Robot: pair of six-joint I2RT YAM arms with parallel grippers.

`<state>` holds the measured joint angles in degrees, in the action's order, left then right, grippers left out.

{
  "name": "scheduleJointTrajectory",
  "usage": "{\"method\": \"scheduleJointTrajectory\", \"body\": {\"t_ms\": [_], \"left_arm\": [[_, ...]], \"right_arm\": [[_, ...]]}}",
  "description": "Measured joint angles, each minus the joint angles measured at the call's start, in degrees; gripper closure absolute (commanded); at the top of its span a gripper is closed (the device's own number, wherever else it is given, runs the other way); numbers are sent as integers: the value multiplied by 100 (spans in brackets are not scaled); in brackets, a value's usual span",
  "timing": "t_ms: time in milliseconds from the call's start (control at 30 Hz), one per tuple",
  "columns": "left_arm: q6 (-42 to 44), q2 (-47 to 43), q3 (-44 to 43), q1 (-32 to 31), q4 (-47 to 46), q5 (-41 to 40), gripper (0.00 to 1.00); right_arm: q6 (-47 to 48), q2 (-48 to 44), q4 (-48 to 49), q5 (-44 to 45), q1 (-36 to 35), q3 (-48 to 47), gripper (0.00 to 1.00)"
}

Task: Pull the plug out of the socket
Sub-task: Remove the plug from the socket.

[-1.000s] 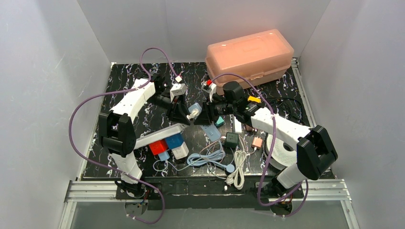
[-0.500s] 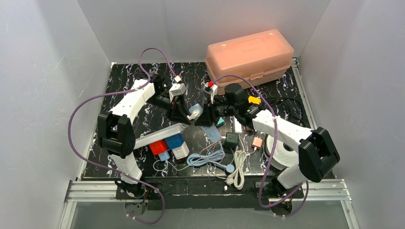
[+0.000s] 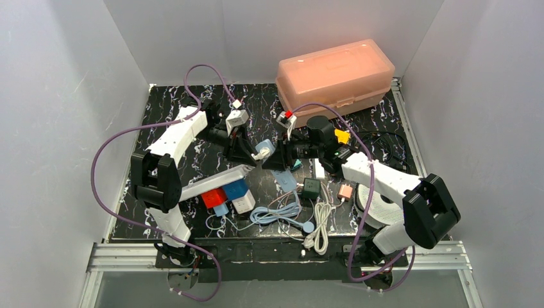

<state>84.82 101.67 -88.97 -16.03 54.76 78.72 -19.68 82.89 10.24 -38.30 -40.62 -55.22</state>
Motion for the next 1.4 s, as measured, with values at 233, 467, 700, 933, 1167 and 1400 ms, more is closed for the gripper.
{"method": "scheduleJointTrajectory", "body": {"t_ms": [233, 467, 700, 933, 1167, 1400], "left_arm": [[0, -2, 0, 2, 0, 55, 100], [22, -114, 20, 9, 0, 186, 100], [20, -378, 122, -33, -2, 138, 100], [129, -415, 415, -76, -7, 278, 100], [146, -415, 411, -162, -9, 264, 100], [50, -415, 297, -225, -11, 146, 100]], "right_arm": [[-142, -17, 181, -55, 28, 70, 87], [-361, 50, 345, -299, 153, 72, 94], [-415, 271, 557, -605, 166, -35, 95], [-299, 291, 339, -684, 155, -59, 99], [-195, 166, 83, -426, 127, -57, 99], [-144, 72, 55, -278, 114, 11, 99]]}}
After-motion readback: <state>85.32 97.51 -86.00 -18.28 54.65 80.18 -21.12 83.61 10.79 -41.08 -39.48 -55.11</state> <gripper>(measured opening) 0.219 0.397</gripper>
